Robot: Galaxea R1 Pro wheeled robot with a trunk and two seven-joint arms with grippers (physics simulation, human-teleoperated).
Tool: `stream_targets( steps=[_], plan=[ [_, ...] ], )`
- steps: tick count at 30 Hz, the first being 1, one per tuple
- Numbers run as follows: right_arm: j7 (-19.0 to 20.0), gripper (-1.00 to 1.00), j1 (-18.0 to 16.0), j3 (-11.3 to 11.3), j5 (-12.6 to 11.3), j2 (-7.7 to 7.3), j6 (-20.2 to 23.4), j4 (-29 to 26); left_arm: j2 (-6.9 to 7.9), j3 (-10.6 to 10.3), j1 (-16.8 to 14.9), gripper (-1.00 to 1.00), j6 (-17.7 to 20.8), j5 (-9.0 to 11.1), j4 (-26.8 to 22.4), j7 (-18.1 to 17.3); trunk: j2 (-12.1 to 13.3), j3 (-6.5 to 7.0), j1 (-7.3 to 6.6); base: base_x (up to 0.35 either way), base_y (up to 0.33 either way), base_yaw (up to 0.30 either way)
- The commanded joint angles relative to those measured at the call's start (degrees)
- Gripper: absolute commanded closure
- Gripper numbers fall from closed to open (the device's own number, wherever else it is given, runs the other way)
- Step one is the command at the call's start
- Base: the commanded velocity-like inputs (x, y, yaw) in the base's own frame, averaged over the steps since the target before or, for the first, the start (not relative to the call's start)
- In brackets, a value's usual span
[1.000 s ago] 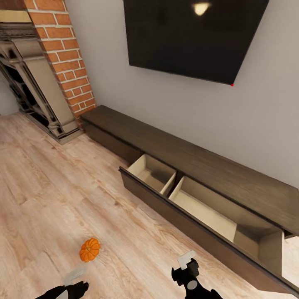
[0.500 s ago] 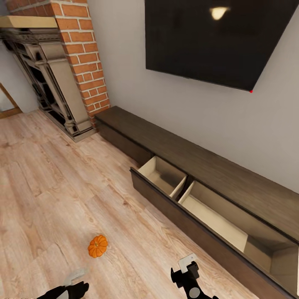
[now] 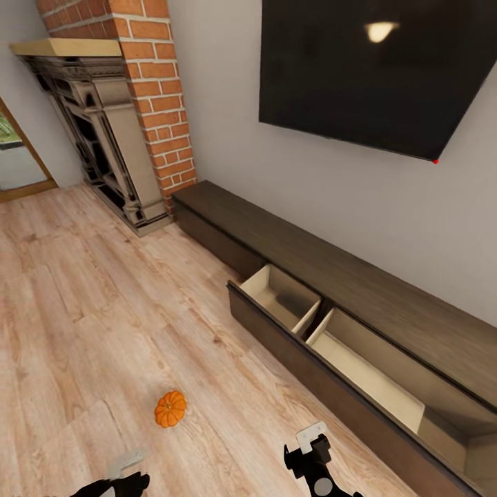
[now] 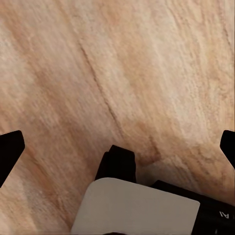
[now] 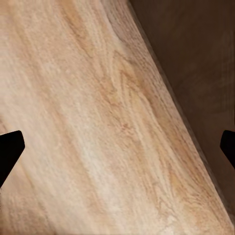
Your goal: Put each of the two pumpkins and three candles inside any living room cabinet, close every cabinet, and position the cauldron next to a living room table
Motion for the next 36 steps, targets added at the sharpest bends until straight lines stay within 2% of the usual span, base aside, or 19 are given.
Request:
stream_targets(
  steps=[1,8,36],
  plan=[
    [0.0,-1.00,0.0,0.0,0.0,0.00,0.0,0.0,-0.22,0.0,0.1,-1.00,0.0,0.0,0.0,0.0,0.0,0.09,0.00,0.000,0.000,0.129],
    [-0.1,-1.00,0.0,0.0,0.0,0.44,0.0,-0.1,-1.17,0.0,0.3,-1.00,0.0,0.0,0.0,0.0,0.0,0.67,0.00,0.000,0.000,0.168],
    [-0.3,-1.00,0.0,0.0,0.0,0.71,0.1,-0.1,-1.24,0.0,0.3,-1.00,0.0,0.0,0.0,0.0,0.0,2.95,0.00,0.001,-0.012,0.186]
  ],
)
